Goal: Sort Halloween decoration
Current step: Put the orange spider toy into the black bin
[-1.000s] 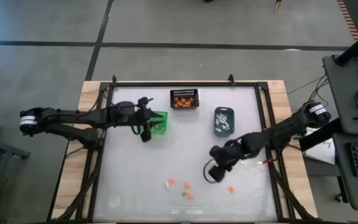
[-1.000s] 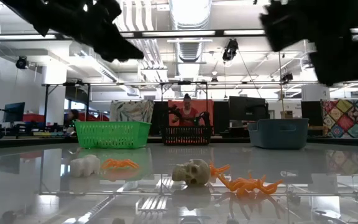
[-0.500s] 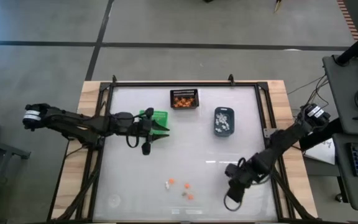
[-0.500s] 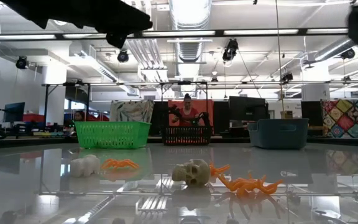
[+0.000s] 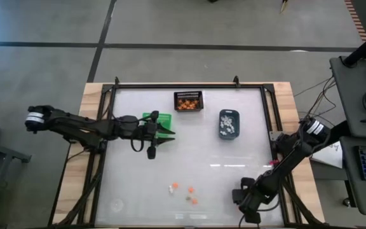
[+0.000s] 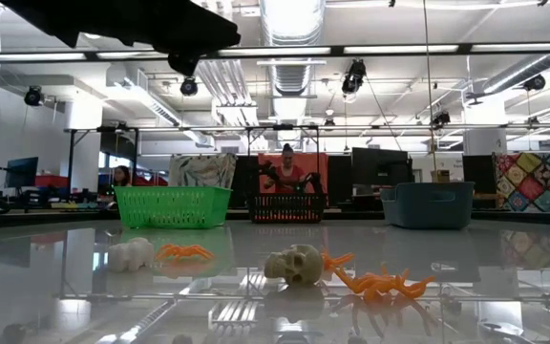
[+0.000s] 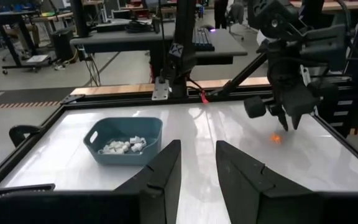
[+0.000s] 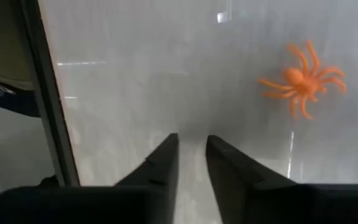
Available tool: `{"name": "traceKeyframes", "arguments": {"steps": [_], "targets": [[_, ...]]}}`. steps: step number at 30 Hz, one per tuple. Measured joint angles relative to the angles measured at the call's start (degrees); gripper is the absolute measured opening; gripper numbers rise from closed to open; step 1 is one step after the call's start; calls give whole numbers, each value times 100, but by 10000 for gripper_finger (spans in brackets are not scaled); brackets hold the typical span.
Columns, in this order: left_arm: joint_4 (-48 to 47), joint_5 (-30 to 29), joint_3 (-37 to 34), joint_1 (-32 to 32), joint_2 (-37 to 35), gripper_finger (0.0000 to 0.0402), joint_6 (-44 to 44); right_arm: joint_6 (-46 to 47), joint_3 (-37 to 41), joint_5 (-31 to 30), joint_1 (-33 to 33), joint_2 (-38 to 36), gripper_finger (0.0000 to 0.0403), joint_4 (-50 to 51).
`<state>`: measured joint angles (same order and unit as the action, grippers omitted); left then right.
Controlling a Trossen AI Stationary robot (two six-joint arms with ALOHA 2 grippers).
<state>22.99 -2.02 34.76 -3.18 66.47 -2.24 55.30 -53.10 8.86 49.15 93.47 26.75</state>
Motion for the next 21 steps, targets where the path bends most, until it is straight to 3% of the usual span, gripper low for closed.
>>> {"name": "traceKeyframes", "arguments": {"steps": [6, 13, 21], "targets": [[116, -4, -1, 0, 180, 84, -20, -264, -2, -73, -4, 0, 14, 2], [169, -6, -2, 0, 361, 84, -162, -482, -9, -748, -48, -248, 9, -35], [201, -20, -2, 0, 398, 84, -247, -726, -7, -761, -277, -74, 9, 22]]}}
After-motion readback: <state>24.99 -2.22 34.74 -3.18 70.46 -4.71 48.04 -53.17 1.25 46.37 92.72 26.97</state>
